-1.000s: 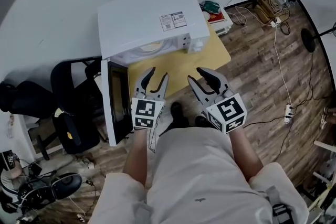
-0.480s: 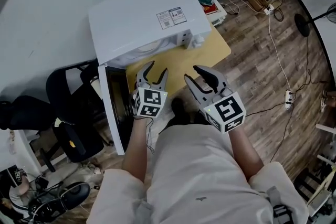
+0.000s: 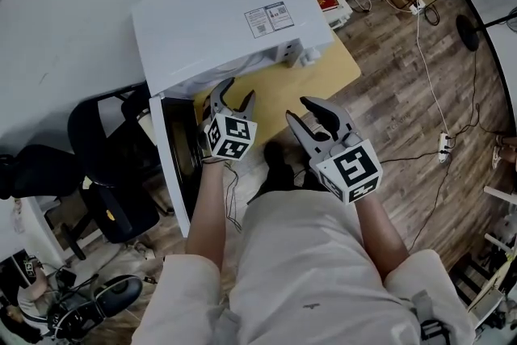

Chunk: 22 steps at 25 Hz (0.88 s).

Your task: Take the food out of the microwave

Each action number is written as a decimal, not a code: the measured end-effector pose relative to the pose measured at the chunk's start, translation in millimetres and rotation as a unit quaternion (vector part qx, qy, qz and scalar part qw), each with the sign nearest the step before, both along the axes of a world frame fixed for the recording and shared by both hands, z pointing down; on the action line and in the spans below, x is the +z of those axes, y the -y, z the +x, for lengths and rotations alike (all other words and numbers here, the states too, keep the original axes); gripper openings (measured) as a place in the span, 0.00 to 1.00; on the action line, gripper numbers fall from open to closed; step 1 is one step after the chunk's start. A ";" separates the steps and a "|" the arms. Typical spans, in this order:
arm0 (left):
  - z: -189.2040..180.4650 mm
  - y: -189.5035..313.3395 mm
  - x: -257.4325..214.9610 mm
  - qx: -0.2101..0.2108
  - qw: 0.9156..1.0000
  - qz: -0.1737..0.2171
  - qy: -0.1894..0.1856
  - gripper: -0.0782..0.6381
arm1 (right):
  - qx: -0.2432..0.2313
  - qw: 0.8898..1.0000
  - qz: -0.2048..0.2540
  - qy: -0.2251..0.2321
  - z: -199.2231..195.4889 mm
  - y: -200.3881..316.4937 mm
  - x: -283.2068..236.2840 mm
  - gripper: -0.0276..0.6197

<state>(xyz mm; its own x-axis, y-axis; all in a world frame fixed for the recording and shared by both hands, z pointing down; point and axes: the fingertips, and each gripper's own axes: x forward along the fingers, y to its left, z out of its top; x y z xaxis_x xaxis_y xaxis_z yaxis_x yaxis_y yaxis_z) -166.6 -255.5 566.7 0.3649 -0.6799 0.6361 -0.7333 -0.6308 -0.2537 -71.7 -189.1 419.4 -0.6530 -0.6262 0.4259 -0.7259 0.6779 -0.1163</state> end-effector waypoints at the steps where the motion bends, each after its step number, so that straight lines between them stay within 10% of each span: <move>1: -3.1 2.1 4.1 0.001 1.000 -0.002 0.007 0.41 | -0.001 1.000 -0.001 -0.001 -0.4 0.8 1.1 0.24; 22: -21.2 45.3 69.2 0.062 0.988 -0.009 0.140 0.46 | 0.005 1.000 -0.026 -0.007 6.1 -1.9 20.9 0.24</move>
